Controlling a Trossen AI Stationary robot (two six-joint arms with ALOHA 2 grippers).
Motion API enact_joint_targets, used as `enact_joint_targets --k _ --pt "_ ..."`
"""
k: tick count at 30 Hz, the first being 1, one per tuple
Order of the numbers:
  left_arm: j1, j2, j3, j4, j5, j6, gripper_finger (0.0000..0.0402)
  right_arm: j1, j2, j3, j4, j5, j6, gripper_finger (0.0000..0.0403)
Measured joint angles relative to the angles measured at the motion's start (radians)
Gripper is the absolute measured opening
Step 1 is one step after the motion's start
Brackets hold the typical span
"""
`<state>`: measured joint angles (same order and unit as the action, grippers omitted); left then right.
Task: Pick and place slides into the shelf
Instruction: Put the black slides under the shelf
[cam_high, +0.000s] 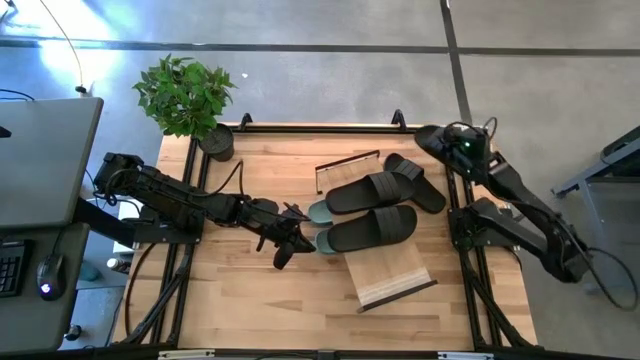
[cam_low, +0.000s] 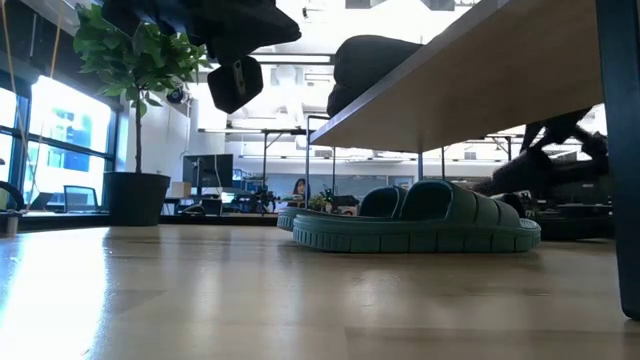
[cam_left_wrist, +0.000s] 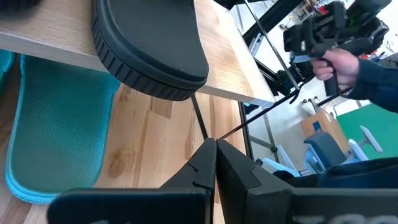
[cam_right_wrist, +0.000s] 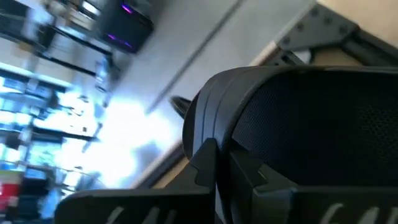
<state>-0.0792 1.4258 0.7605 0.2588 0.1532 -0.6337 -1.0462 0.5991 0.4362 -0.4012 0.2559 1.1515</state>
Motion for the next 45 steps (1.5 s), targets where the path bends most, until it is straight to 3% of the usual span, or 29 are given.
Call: enact_joint_targets --k 12,25,29,33,38,42,45 --pt "0.0 0.0 0.0 0.0 0.021 0.001 0.0001 0.0 -0.278 0.035 0.08 -0.003 -0.018 0.0" --pt "-0.067 0.0 0.0 -0.061 0.082 0.012 0.0001 0.0 -0.311 0.384 0.087 -0.239 -0.078 0.0" --pt "-0.112 -0.01 0.0 -0.048 -0.033 0.028 0.0001 0.0 -0.311 0.456 0.123 -0.312 -0.034 0.0" --pt "-0.15 -0.051 0.0 -0.025 -0.211 0.074 0.0001 0.0 -0.311 0.466 0.283 -0.386 0.057 0.0" --pt "-0.182 -0.118 0.0 -0.012 -0.408 0.137 0.0001 0.0 -0.311 0.466 0.362 -0.388 0.102 0.0" --pt "-0.185 -0.155 0.0 -0.011 -0.479 0.167 0.0001 0.0 -0.303 0.466 0.377 -0.39 0.158 0.0" --pt "-0.183 -0.169 0.0 -0.014 -0.502 0.174 0.0001 0.0 -0.262 0.465 0.498 -0.382 0.19 0.0"
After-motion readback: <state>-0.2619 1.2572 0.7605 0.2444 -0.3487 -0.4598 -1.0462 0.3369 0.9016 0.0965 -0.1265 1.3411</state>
